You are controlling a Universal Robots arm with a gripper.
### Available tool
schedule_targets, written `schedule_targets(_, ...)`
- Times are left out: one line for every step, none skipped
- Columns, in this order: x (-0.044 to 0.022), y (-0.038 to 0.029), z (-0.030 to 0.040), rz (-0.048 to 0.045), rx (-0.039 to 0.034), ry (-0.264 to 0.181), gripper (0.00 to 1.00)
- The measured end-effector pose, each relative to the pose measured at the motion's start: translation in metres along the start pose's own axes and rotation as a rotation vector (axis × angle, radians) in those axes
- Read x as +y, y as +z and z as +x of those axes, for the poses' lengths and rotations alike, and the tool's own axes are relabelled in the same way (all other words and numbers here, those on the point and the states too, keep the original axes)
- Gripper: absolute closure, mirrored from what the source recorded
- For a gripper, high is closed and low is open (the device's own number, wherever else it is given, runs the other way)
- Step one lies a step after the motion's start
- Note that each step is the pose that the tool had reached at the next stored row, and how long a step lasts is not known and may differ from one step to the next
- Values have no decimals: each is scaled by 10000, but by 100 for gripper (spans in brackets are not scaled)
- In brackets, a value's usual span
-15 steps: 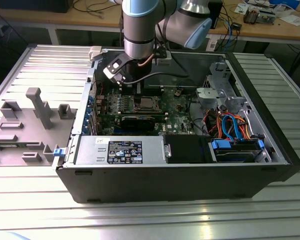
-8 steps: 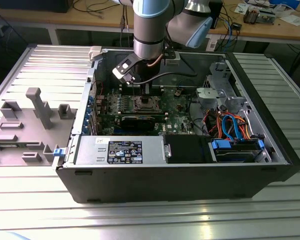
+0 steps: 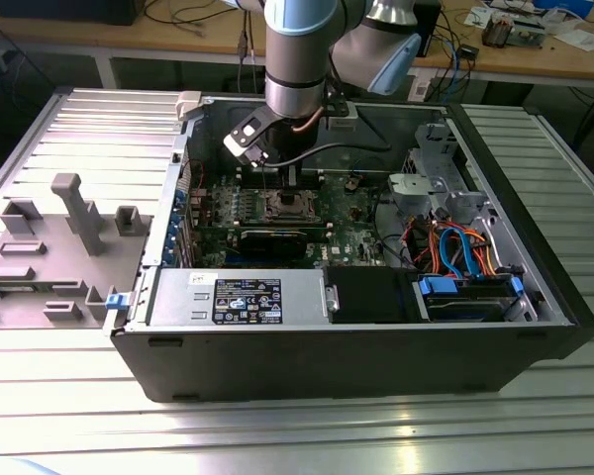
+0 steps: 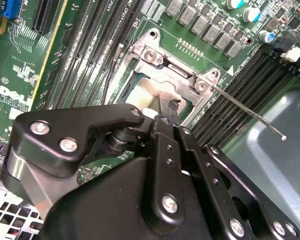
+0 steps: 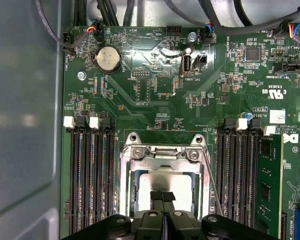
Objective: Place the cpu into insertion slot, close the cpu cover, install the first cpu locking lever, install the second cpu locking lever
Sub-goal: 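Close the cpu cover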
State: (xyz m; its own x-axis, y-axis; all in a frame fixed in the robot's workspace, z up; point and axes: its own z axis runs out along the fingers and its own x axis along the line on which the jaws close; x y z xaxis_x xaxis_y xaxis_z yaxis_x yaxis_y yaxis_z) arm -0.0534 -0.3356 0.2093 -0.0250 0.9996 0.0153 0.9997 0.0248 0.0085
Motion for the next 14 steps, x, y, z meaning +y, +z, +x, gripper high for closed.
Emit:
schedule_targets(0, 0, 0, 0, 0, 0, 89)
schedule_targets(1, 0, 0, 0, 0, 0, 89)
schedule_targets(2, 0, 0, 0, 0, 0, 89)
schedule_targets(2, 0, 0, 0, 0, 0, 89)
schedule_targets(3, 0, 0, 0, 0, 0, 89)
schedule_targets(3, 0, 0, 0, 0, 1, 89)
schedule_targets(4, 0, -1, 0, 0, 0, 89)
schedule_targets(5, 1, -10, -1, 2, -3, 89)
schedule_targets(4, 0, -21, -1, 1, -4, 89)
schedule_targets(3, 0, -28, 0, 0, -9, 89)
schedule_targets(8, 0, -28, 0, 0, -12, 89)
schedule_targets(14, 0, -29, 1, 0, -15, 89)
schedule_targets(22, 0, -29, 1, -1, -15, 89)
schedule_targets(31, 0, -30, 1, 0, -16, 89)
